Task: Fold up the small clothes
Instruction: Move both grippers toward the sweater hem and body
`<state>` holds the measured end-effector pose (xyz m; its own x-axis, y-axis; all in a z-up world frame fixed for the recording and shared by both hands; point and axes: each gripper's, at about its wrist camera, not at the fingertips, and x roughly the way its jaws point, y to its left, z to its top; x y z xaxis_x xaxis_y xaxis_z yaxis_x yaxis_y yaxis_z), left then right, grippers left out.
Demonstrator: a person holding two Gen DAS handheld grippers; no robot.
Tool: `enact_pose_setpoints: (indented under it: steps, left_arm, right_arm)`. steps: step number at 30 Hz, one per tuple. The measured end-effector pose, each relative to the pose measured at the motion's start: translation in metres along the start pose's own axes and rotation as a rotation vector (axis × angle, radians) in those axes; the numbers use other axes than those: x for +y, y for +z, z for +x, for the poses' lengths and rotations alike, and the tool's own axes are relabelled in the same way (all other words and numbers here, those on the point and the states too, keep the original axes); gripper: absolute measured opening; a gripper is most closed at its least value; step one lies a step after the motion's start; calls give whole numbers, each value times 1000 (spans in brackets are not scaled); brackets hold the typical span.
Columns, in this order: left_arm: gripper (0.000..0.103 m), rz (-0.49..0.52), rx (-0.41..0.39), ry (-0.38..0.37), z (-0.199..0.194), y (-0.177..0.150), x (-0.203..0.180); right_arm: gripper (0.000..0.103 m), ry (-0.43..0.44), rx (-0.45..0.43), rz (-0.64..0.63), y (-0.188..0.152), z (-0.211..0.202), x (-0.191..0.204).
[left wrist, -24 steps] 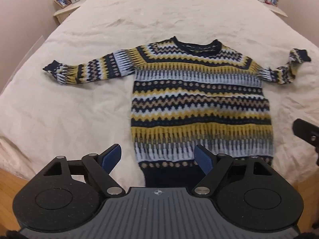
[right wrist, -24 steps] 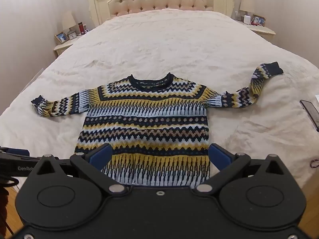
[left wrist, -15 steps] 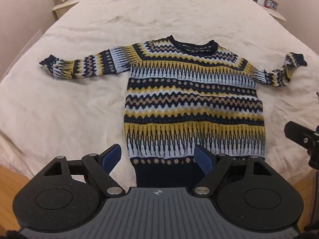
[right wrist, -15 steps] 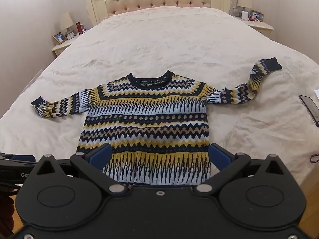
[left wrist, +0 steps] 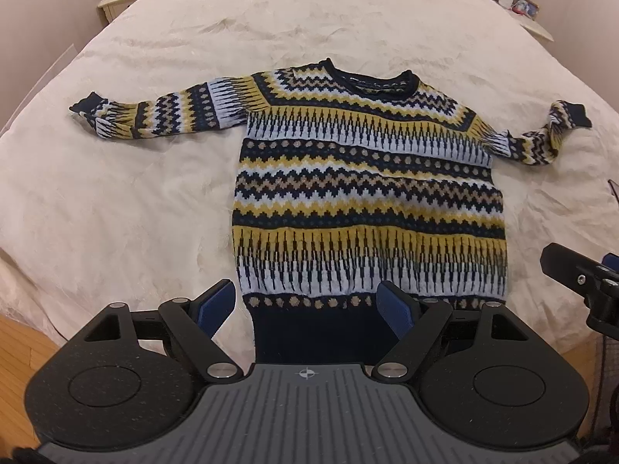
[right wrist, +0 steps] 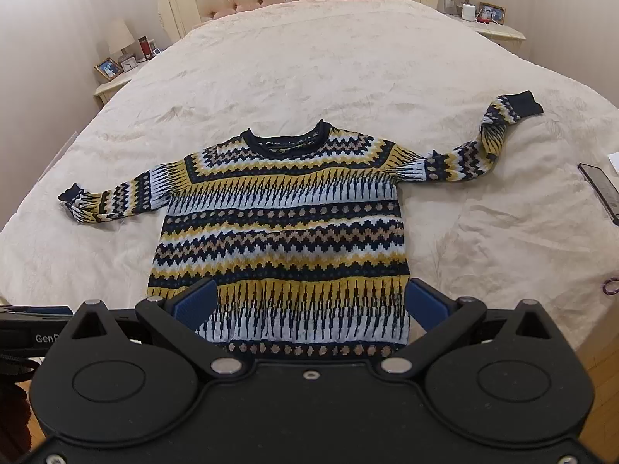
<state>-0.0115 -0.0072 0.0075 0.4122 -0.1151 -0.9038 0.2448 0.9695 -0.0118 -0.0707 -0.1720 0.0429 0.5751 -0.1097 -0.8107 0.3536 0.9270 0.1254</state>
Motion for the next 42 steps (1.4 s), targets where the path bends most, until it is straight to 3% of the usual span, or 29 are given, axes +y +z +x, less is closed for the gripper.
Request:
enact_pose_setpoints:
  steps: [42]
  left_arm:
    - [79,-3,57,-6,16,9,-6]
  right_arm:
    - [102,42,52,30,9,23,-4]
